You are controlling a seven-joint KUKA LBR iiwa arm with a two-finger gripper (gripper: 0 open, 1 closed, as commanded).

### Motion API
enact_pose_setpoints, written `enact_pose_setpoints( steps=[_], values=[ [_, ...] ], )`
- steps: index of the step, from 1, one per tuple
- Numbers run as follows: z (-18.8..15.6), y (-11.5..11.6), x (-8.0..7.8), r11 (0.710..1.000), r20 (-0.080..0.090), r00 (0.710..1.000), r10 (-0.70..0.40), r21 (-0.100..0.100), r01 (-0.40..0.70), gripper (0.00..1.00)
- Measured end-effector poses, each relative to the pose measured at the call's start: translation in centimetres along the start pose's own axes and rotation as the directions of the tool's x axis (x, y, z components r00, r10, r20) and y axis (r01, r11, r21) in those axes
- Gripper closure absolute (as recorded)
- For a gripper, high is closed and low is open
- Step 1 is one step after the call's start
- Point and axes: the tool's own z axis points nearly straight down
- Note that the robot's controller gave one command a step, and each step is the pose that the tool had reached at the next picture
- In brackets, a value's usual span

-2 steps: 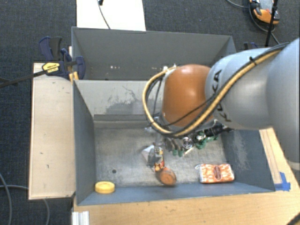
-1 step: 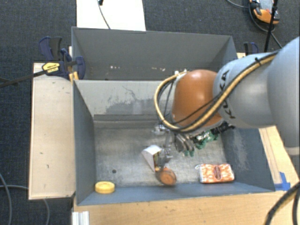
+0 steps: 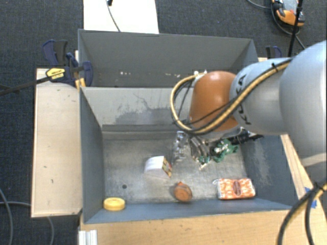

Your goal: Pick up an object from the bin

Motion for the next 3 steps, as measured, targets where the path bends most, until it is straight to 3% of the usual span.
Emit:
enact_pose_setpoints(
  steps=[1,2,3],
  values=[
    [0.1,0.0,0.0,1.0,0.003,1.0,0.004,-0.001,-0.004,0.0],
    [0.1,0.0,0.0,1.0,0.003,1.0,0.005,-0.001,-0.005,0.0],
    [-1.2,1.9,3.0,0.999,-0.001,0.999,0.042,0.001,-0.042,0.0]
  ],
)
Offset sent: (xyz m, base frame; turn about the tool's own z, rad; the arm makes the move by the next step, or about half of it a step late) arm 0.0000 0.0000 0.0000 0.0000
